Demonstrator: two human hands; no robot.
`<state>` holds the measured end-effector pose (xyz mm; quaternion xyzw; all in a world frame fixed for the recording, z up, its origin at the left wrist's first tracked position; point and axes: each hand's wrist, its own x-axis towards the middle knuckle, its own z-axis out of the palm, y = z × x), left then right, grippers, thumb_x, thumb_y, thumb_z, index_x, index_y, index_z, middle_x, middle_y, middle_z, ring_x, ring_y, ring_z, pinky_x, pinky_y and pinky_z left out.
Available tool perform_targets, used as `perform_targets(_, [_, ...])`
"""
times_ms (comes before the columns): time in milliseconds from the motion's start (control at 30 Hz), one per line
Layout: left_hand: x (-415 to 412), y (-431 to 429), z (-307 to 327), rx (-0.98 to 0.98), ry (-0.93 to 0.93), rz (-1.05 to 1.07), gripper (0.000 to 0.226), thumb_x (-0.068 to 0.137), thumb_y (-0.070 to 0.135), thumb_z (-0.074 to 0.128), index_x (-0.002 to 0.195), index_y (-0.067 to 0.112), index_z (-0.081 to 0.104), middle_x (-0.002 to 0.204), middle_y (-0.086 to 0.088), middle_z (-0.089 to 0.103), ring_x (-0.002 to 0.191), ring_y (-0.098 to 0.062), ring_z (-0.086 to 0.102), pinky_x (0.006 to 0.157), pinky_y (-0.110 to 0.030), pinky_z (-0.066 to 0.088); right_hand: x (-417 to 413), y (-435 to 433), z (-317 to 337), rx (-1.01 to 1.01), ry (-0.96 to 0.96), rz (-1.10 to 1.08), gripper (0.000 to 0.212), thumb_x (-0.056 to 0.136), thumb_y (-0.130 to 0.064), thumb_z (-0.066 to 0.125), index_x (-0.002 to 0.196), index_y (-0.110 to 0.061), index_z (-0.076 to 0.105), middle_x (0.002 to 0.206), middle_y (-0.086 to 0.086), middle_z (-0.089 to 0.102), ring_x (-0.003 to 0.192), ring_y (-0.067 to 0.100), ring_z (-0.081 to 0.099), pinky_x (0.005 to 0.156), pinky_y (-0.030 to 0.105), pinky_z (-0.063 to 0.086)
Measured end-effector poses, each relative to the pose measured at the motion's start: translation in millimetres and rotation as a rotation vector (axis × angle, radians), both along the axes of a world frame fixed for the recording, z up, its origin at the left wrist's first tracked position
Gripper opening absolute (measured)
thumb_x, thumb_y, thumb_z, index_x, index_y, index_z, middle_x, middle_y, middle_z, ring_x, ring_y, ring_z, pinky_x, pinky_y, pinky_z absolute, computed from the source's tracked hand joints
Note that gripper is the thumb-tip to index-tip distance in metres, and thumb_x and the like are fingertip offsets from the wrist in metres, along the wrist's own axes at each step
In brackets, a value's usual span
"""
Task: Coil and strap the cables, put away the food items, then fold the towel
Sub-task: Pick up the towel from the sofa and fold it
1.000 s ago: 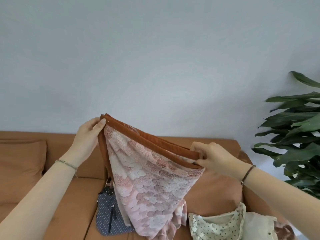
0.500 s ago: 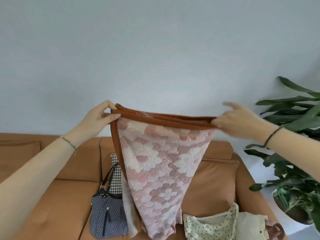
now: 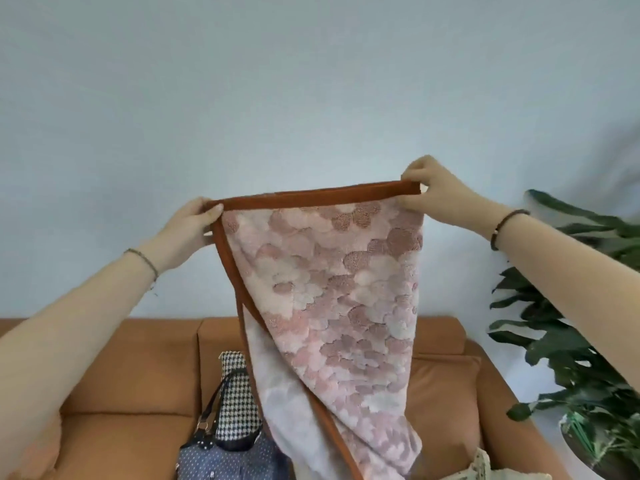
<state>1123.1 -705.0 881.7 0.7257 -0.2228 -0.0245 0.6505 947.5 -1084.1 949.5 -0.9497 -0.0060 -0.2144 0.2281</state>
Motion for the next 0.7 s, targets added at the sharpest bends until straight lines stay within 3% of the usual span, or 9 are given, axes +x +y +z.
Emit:
perform_targets(67, [0.5,1.3,-1.2,0.081,0.038,-0.029,0.011,0.103,0.012,0.052,0.093,0.015,0.050,0.092,-0.003,0.059,0.087,-0.018,0.064,0.080,-0.036,0.056,-1.0,-2.4,-1.4,-0.077,0.147,-0.046,0.028,0.087,-0.029,0.074,0.077,-0.008,0.059,0.087,0.005,0.052,0.078,0.022,0.050,0.065,0.026,0.040])
perform_targets(100, [-0.1,1.8,9.3,0.068,0.008,-0.024,0.013,0.103,0.010,0.051,0.092,0.015,0.050,0.091,-0.003,0.059,0.086,-0.018,0.064,0.082,-0.036,0.056,-3.3,-4.4,6.9,-0.040,0.113,-0.061,0.027,0.088,-0.026,0.072,0.077,-0.005,0.058,0.075,0.003,0.049,0.069,0.020,0.046,0.056,0.022,0.037])
perform_targets(167, [-4.6,-4.8,43.1,-0.068,-0.110,0.004,0.015,0.104,0.010,0.050,0.091,0.018,0.050,0.092,-0.002,0.058,0.084,-0.013,0.064,0.082,-0.034,0.055,-6.7,-4.4,30.4,0.103,-0.168,-0.107,0.024,0.086,-0.017,0.068,0.072,-0.008,0.051,0.064,-0.002,0.041,0.058,0.013,0.039,0.047,0.015,0.030])
perform_targets(267, [-11.0,-29.3,89.3,-0.137,-0.300,0.063,0.011,0.106,0.019,0.050,0.095,0.023,0.052,0.093,0.002,0.058,0.082,-0.010,0.058,0.072,-0.024,0.052,-1.5,7.4,53.6,0.234,-0.509,-0.115,0.034,0.087,-0.017,0.067,0.069,-0.022,0.039,0.063,-0.006,0.037,0.055,0.006,0.034,0.049,0.015,0.028])
perform_targets(367, [-10.4,-38.4,107.6,-0.082,-0.273,0.027,0.014,0.107,0.019,0.047,0.095,0.024,0.054,0.090,0.002,0.058,0.076,-0.010,0.057,0.066,-0.025,0.048,-2.8,11.8,57.3,0.157,-0.358,-0.060,0.032,0.087,-0.016,0.069,0.071,-0.019,0.041,0.063,-0.005,0.039,0.060,0.012,0.037,0.050,0.018,0.029])
perform_targets(500, [-5.7,-35.1,118.5,-0.133,-0.307,0.096,0.012,0.106,0.025,0.048,0.096,0.026,0.055,0.091,0.001,0.061,0.080,-0.013,0.060,0.068,-0.028,0.050,-11.1,12.5,61.9,0.353,-0.659,-0.065,0.045,0.083,-0.023,0.075,0.067,-0.016,0.034,0.061,-0.008,0.034,0.057,0.006,0.031,0.053,0.025,0.028])
perform_targets(567, [-6.9,-39.8,117.1,-0.038,-0.266,0.099,0.015,0.108,0.023,0.044,0.097,0.026,0.054,0.092,0.000,0.062,0.086,-0.017,0.061,0.075,-0.030,0.051,-15.9,20.6,59.3,0.312,-0.536,0.005,0.044,0.084,-0.027,0.076,0.067,-0.013,0.038,0.061,-0.005,0.034,0.057,0.009,0.033,0.052,0.025,0.030])
perform_targets(633, [-10.8,-36.7,113.8,-0.096,-0.206,0.047,0.017,0.108,0.017,0.041,0.098,0.021,0.053,0.089,-0.001,0.062,0.082,-0.016,0.063,0.078,-0.033,0.050,-25.9,23.5,57.5,0.159,-0.390,-0.004,0.046,0.085,-0.031,0.076,0.065,-0.009,0.042,0.060,-0.002,0.034,0.054,0.008,0.032,0.050,0.024,0.027])
perform_targets(700, [-12.9,-33.7,115.2,-0.215,-0.149,-0.011,0.017,0.109,0.017,0.038,0.101,0.019,0.053,0.088,0.003,0.067,0.078,-0.008,0.067,0.073,-0.027,0.055,-33.8,21.8,62.1,0.185,-0.486,-0.035,0.047,0.085,-0.032,0.076,0.065,0.000,0.047,0.059,0.001,0.036,0.053,0.008,0.032,0.050,0.024,0.027])
